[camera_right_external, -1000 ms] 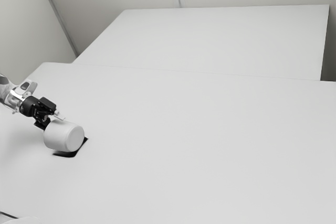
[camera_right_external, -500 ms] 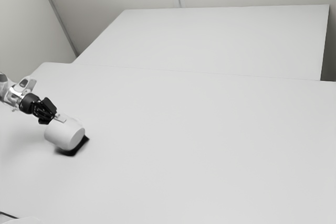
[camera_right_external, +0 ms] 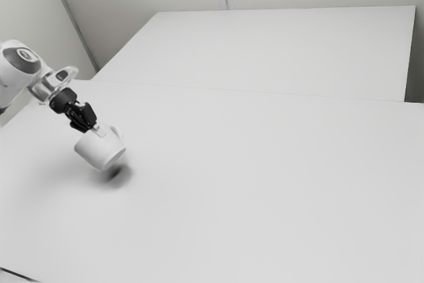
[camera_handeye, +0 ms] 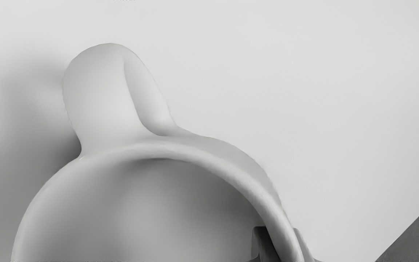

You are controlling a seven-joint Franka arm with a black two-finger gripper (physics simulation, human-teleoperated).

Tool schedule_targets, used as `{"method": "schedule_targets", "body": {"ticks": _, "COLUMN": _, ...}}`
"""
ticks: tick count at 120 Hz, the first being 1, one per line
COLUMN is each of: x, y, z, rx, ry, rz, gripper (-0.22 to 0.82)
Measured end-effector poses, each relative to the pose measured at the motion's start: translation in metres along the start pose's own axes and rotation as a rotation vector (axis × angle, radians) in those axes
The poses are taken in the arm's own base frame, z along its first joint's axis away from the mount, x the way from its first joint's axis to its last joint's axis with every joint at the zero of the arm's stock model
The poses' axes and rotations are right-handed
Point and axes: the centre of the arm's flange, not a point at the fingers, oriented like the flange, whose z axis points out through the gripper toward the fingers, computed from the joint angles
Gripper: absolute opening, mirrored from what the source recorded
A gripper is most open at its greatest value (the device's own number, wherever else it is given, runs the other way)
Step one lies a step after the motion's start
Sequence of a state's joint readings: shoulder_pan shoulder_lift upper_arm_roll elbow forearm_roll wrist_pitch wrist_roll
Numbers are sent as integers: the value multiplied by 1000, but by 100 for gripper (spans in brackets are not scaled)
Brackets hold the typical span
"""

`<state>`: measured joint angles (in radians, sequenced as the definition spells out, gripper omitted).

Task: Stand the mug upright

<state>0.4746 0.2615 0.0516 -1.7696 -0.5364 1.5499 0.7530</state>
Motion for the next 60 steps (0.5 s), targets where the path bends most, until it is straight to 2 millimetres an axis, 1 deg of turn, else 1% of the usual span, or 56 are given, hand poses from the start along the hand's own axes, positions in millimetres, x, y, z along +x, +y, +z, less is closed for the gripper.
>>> {"method": "schedule_targets", "body": {"ticks": 11, "x": 9, "y": 32, "z": 15, "rx": 172, "ry": -43, "rz": 46, "gripper": -18}}
{"method": "schedule_targets", "body": {"ticks": 20, "x": 12, "y": 52, "z": 28, "rx": 317, "ry": -64, "rz": 85, "gripper": -18}}
{"method": "schedule_targets", "body": {"ticks": 28, "x": 10, "y": 62, "z": 41, "rx": 426, "ry": -66, "rz": 110, "gripper": -18}}
{"method": "schedule_targets", "body": {"ticks": 33, "x": 11, "y": 67, "z": 46, "rx": 480, "ry": -53, "rz": 124, "gripper": -18}}
{"method": "schedule_targets", "body": {"ticks": 46, "x": 11, "y": 82, "z": 53, "rx": 598, "ry": -13, "rz": 154, "gripper": -18}}
{"method": "schedule_targets", "body": {"ticks": 60, "x": 10, "y": 98, "z": 60, "rx": 662, "ry": 33, "rz": 157, "gripper": -18}}
